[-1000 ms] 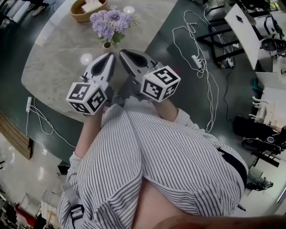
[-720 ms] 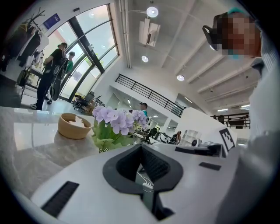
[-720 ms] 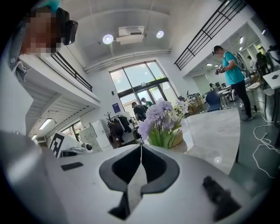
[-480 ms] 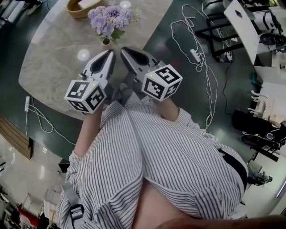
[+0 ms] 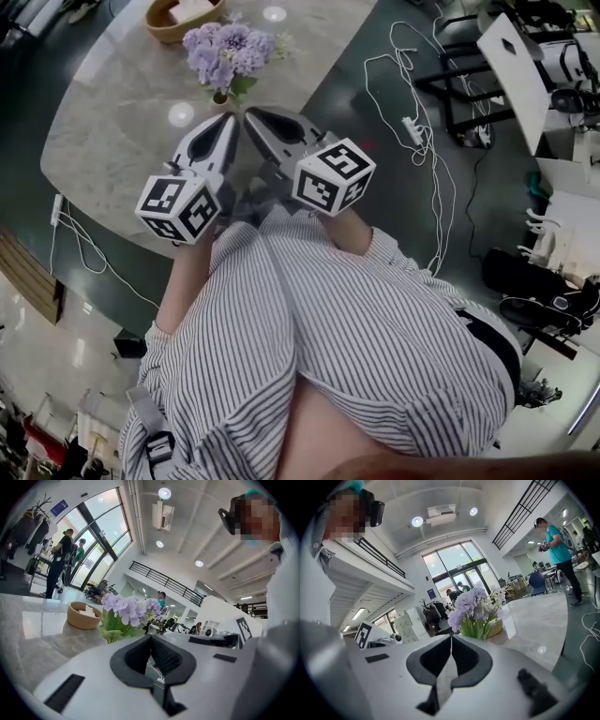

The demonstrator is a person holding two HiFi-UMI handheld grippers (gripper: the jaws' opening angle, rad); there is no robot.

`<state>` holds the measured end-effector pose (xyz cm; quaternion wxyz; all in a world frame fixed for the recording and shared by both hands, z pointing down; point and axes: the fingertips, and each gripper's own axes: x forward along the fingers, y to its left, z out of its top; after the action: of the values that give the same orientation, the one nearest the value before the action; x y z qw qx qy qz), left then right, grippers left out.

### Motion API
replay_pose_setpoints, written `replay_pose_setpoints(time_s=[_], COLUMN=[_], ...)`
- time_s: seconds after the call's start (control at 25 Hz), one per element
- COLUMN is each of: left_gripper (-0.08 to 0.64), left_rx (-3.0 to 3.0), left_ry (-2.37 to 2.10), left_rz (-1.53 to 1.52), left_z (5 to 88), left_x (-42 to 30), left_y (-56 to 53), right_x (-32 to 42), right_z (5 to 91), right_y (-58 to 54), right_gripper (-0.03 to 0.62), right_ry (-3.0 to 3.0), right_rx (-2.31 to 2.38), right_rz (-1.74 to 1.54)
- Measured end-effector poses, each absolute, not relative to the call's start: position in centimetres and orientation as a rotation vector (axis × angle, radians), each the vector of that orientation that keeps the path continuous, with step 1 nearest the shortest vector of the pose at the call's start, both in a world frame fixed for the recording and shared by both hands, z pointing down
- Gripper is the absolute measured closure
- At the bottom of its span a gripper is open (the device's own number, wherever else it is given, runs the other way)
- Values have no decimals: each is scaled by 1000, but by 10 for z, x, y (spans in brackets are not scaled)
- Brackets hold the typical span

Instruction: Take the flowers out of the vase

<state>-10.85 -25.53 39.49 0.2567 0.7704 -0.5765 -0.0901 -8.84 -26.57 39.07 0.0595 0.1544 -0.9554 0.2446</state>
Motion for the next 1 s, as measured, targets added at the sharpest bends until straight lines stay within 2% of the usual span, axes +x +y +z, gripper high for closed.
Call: replay_pose_setpoints(time_s=[0.84, 0.88, 0.92, 1.0], left_gripper=[549, 549, 549, 549], left_rx=[2005, 2000, 1996, 1987], left_ry=[-1612, -1612, -1611, -1610], left_rz=[-231, -228, -226, -225], left_z=[412, 413, 414, 417], left_x=[-120, -121, -121, -122], left_y=[-273, -273, -273, -274], right_x=[-90, -91, -92, -93], right_z=[408, 409, 411, 413], right_y=[-303, -304, -305, -309], right_gripper=[573, 554, 492, 474], right_ry=[-2858, -2850, -2844, -2835], right_rx=[464, 465, 465, 471], right_rz=[779, 783, 787, 798])
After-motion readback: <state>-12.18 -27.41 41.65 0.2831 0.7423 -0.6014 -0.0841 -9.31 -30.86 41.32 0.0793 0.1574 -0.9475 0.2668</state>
